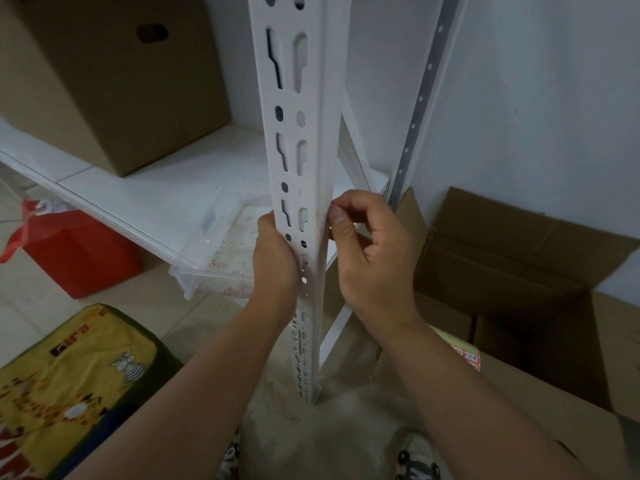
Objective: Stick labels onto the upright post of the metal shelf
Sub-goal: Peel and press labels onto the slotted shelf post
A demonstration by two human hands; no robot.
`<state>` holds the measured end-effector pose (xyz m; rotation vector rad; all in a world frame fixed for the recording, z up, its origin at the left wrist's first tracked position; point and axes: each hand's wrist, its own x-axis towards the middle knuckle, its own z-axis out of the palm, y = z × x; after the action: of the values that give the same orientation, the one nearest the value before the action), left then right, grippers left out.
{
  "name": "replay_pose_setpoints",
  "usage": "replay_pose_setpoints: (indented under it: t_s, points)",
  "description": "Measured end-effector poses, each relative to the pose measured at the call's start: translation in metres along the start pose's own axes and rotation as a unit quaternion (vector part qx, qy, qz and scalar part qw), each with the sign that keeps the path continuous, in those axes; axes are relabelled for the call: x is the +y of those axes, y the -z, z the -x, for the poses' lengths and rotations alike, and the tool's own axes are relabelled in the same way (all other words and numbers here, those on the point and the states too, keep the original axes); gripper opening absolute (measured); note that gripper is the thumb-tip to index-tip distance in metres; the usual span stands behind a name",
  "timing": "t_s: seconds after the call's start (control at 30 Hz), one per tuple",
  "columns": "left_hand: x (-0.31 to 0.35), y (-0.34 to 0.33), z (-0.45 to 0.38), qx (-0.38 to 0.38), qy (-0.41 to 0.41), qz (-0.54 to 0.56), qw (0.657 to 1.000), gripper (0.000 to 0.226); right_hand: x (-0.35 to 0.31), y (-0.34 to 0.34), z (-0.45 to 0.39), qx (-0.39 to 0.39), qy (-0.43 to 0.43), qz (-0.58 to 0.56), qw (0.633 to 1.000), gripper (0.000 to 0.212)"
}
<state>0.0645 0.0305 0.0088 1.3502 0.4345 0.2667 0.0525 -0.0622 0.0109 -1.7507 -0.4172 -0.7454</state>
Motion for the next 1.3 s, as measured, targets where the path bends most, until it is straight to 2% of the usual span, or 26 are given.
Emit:
replay_pose_setpoints:
  t_s: [0.37, 0.63, 0.9, 1.03, 1.1, 1.2, 1.3]
  points:
    - [0.0, -0.004, 0.003, 0.005, 0.036, 0.054, 0.998, 0.045, -0.004, -0.008, 0.001, 0.025, 0.007, 0.04, 0.999, 0.007]
    - [0.001, -0.003, 0.002, 0.0, 0.042, 0.059, 0.997, 0.06, -0.004, -0.012, 0.002, 0.051, 0.035, 0.069, 0.996, 0.008]
    - [-0.002, -0.003, 0.001, 0.004, 0.035, 0.06, 0.998, 0.047, 0.0, -0.008, 0.002, 0.053, 0.084, 0.105, 0.989, 0.008]
    - [-0.002, -0.003, 0.001, 0.003, 0.03, 0.045, 0.999, 0.046, 0.003, -0.004, 0.002, 0.018, 0.114, 0.102, 0.988, 0.007]
    - [-0.003, -0.001, 0.0, 0.0, 0.023, 0.026, 0.999, 0.044, 0.004, -0.001, 0.001, -0.002, 0.08, 0.053, 0.995, 0.006]
    - [-0.003, 0.001, -0.002, -0.008, 0.013, 0.006, 1.0, 0.043, 0.0, 0.004, -0.002, -0.007, -0.03, -0.047, 0.998, 0.007]
    - [-0.001, 0.001, -0.001, -0.001, 0.005, -0.019, 1.0, 0.042, -0.001, 0.007, -0.003, -0.016, -0.034, -0.046, 0.998, 0.011]
